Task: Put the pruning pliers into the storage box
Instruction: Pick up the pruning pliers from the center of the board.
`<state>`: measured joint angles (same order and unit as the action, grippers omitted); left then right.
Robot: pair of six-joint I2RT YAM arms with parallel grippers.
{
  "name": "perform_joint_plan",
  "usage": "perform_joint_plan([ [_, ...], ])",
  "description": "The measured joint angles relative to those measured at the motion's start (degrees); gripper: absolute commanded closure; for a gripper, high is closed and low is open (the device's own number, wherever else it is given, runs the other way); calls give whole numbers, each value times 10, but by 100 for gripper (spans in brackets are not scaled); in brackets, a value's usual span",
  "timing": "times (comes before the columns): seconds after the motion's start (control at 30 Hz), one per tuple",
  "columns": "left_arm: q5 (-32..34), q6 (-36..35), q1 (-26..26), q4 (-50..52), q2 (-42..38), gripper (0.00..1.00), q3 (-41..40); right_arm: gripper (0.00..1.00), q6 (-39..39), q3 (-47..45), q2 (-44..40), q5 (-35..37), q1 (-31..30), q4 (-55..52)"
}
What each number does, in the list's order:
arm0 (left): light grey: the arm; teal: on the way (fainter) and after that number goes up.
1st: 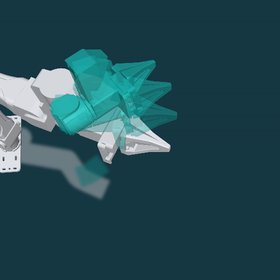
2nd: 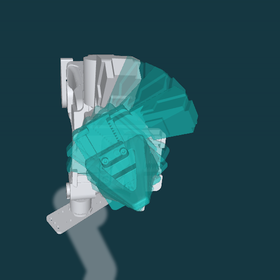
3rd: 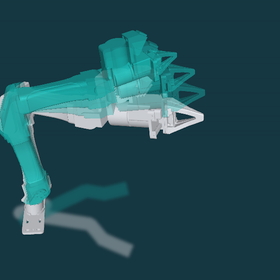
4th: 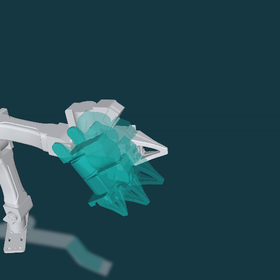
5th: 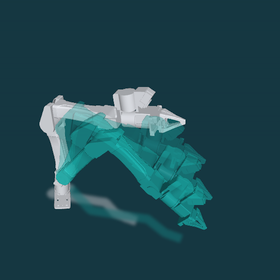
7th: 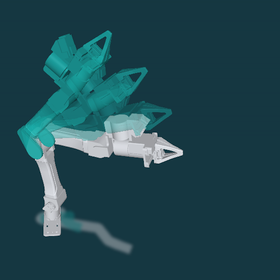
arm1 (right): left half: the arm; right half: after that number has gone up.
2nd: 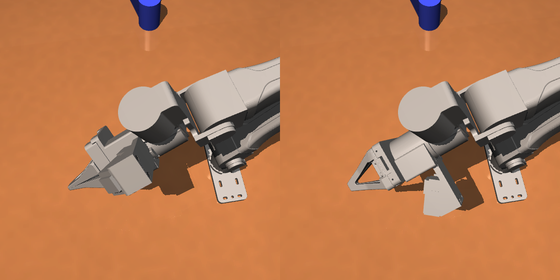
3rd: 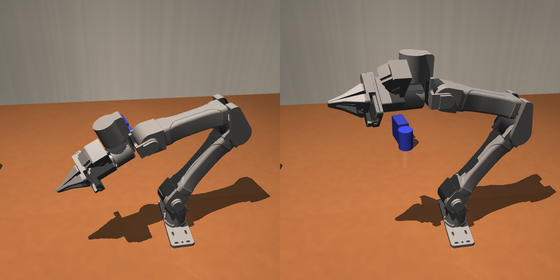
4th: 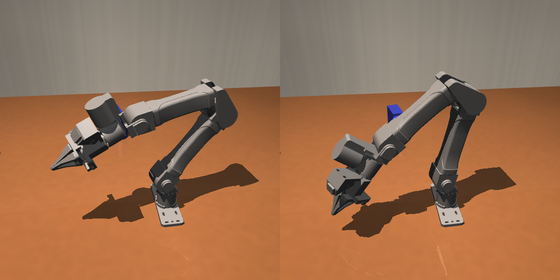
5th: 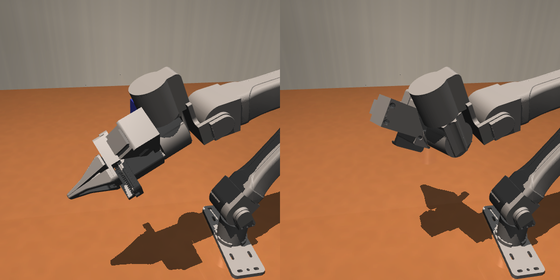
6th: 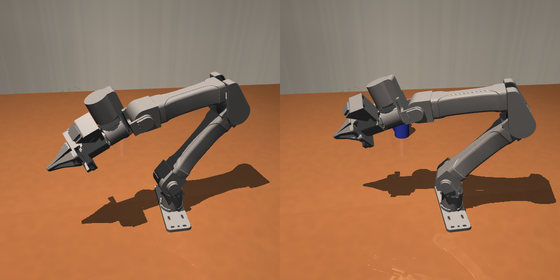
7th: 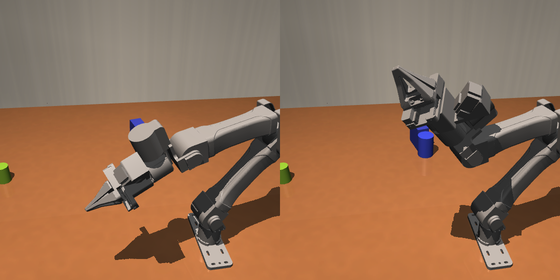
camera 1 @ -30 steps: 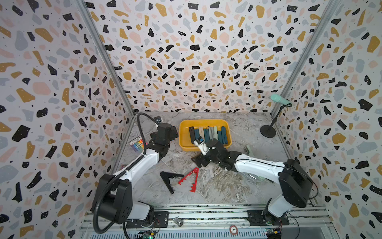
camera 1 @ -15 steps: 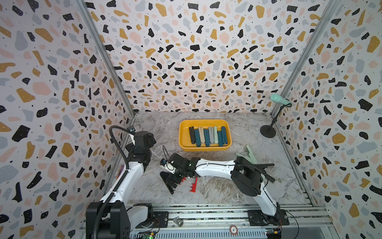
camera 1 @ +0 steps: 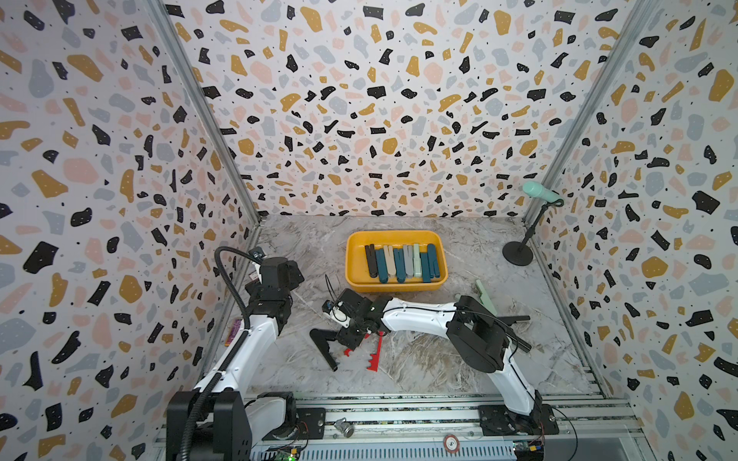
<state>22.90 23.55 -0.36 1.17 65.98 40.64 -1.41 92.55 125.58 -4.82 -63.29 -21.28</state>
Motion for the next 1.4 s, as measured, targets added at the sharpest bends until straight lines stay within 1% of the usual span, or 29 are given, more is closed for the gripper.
perform_joint_plan([
  [0.13, -4, 2, 0, 0, 0, 1, 0, 49, 12, 8, 3, -1, 3, -9],
  [0.27, -6, 4, 0, 0, 0, 1, -3, 68, 17, 28, 16, 1, 2, -13],
  [0.33, -6, 7, 0, -1, 0, 1, -6, 74, 8, 40, 24, 3, 4, -11],
  [0.47, -6, 12, 0, -1, 0, 1, -12, 75, -17, 51, 31, 10, 18, -11],
  [0.67, -8, 16, 2, -3, 0, 1, -18, 73, -43, 50, 31, 34, 40, -6],
  [0.7, -9, 16, 3, -4, 0, 1, -18, 71, -46, 50, 31, 37, 43, -6],
  [0.73, -10, 17, 3, -4, 0, 1, -18, 66, -49, 50, 31, 42, 44, -6],
  [0.83, -12, 22, 3, -5, 2, 1, -20, 35, -54, 53, 31, 53, 46, -7],
  [0.87, -14, 25, 3, -5, 3, 1, -21, 27, -56, 54, 31, 56, 46, -6],
  [0.9, -16, 27, 3, -5, 5, 1, -23, 23, -56, 56, 31, 57, 46, -6],
  [1.0, -21, 35, 3, -5, 8, 0, -36, 15, -65, 62, 31, 60, 46, -6],
  [1.07, -25, 40, 3, -6, 7, 1, -48, 13, -76, 66, 31, 60, 46, -6],
  [1.2, -32, 46, 3, -6, 7, 1, -63, 7, -111, 70, 30, 52, 46, -6],
  [1.27, -37, 48, 3, -9, 7, 1, -63, 2, -131, 70, 29, 41, 46, -6],
  [1.4, -48, 50, 3, -18, 7, 1, -63, 1, -180, 75, 29, 14, 46, -6],
])
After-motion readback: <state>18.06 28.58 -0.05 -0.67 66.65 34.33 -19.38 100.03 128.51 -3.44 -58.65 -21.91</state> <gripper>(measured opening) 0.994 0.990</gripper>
